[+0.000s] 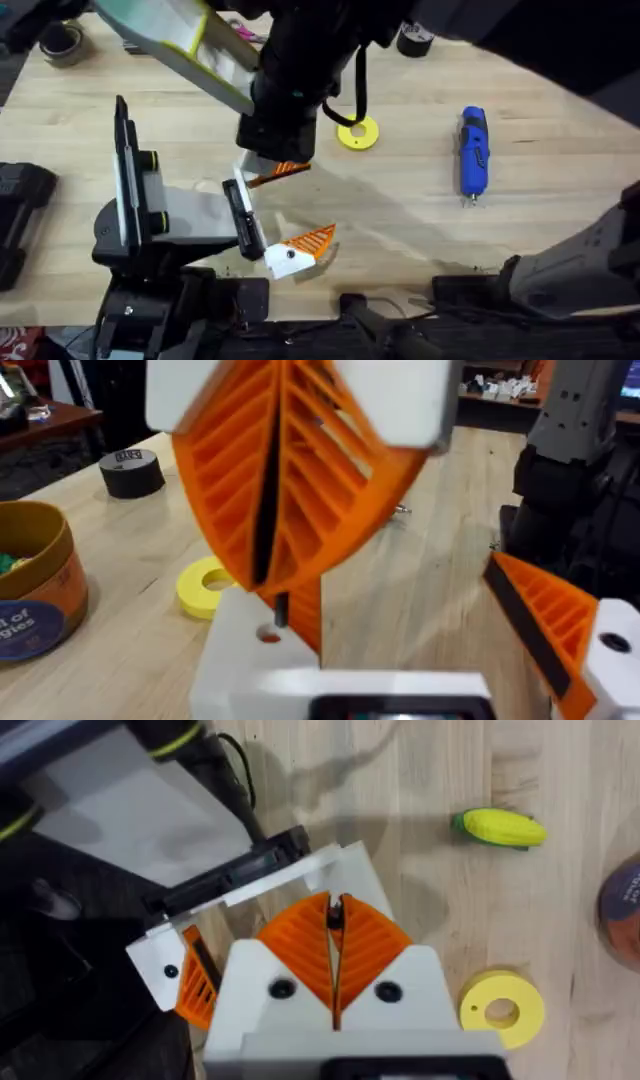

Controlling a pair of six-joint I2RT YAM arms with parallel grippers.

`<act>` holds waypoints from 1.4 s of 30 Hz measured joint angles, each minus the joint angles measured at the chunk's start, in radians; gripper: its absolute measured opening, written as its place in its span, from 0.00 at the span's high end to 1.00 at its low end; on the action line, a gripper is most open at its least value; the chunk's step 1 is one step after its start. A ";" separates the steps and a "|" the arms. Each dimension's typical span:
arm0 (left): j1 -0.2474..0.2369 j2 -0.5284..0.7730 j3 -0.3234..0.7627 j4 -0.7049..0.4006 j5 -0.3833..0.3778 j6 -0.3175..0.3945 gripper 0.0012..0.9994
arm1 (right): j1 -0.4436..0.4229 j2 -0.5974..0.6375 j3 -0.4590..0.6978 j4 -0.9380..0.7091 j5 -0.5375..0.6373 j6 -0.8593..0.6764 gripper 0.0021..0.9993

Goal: Pick up the gripper from the table and insert it into the empty holder that is missing its gripper. Then pick up a screw, insert it into the mounting hole, and use the screwdriver to tighten it. Finally, clean up the table by picking up the vegetable and placing it into the bucket.

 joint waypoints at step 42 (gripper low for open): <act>0.000 0.000 0.000 0.000 0.000 0.000 0.01 | 0.000 0.018 -0.002 0.011 0.009 0.000 1.00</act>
